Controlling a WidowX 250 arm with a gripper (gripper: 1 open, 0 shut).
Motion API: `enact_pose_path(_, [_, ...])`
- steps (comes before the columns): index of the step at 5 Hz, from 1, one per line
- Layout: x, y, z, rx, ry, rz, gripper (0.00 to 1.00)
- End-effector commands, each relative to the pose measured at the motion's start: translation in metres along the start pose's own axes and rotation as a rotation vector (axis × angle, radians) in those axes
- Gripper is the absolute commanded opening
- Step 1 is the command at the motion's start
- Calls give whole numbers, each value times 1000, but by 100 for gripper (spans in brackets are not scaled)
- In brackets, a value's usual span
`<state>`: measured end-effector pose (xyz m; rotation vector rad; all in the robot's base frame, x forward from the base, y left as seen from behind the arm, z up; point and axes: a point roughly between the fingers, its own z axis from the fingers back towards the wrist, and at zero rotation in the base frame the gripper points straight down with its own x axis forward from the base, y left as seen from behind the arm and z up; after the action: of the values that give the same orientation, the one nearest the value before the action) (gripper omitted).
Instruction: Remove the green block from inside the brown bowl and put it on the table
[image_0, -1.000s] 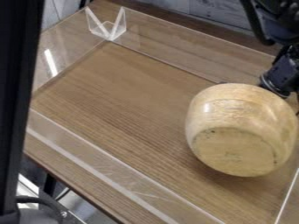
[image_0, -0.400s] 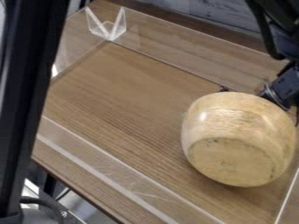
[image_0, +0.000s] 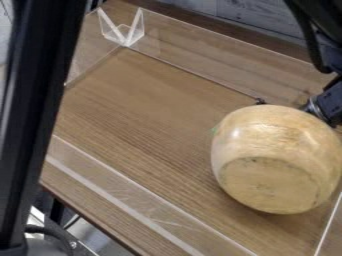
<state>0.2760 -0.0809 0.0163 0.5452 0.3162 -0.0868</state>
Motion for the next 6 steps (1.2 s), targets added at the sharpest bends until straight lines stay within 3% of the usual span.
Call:
enact_pose_path(1, [14, 13, 15, 2, -26, 82, 0])
enact_pose_path(2, [24, 19, 17, 40, 3, 136, 100])
enact_pose_path(3, [13, 26, 8, 33, 32, 152, 0])
enact_pose_path(4, [5, 28, 8, 28, 58, 165, 0])
enact_pose_path(5, [4, 21, 14, 38, 62, 146, 0])
enact_pose_path(6, [5, 11, 19, 51, 65, 126, 100])
